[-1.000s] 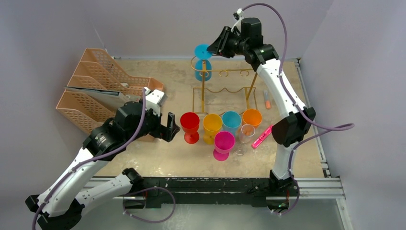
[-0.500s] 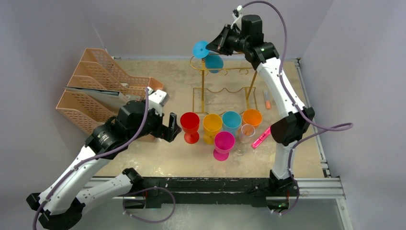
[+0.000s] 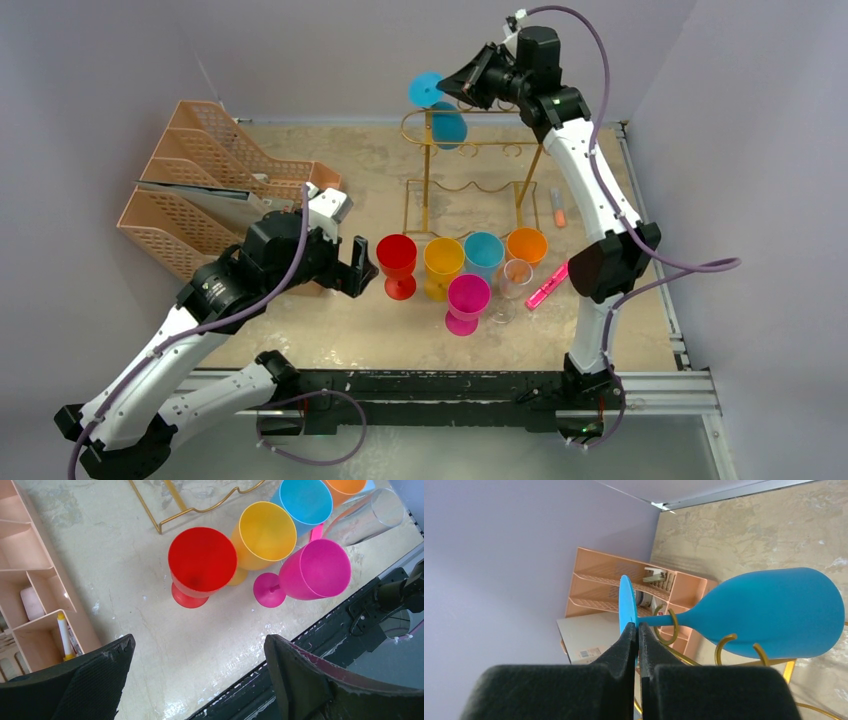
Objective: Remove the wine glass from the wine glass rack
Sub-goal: Pick up the wine glass from the wine rack.
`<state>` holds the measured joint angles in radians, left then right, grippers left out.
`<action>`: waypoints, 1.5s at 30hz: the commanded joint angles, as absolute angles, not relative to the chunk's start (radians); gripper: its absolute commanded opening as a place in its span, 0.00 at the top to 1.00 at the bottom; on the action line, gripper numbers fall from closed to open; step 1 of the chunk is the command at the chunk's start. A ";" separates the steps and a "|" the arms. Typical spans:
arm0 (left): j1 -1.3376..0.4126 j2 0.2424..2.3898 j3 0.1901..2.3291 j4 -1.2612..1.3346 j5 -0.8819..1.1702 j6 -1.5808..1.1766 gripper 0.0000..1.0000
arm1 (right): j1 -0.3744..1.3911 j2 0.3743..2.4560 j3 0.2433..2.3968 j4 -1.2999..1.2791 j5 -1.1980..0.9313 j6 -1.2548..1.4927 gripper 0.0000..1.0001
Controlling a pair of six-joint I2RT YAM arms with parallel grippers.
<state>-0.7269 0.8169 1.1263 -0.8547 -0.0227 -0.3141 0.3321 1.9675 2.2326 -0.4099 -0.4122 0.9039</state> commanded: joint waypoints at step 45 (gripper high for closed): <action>-0.726 0.750 1.120 -0.836 -0.044 -0.319 0.00 | 0.324 1.960 2.221 -0.094 -0.294 0.867 1.00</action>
<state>-0.7269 0.7635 1.1217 -0.8539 -0.0341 -0.3141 0.3271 2.0186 2.2242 -0.1738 -0.3458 0.9020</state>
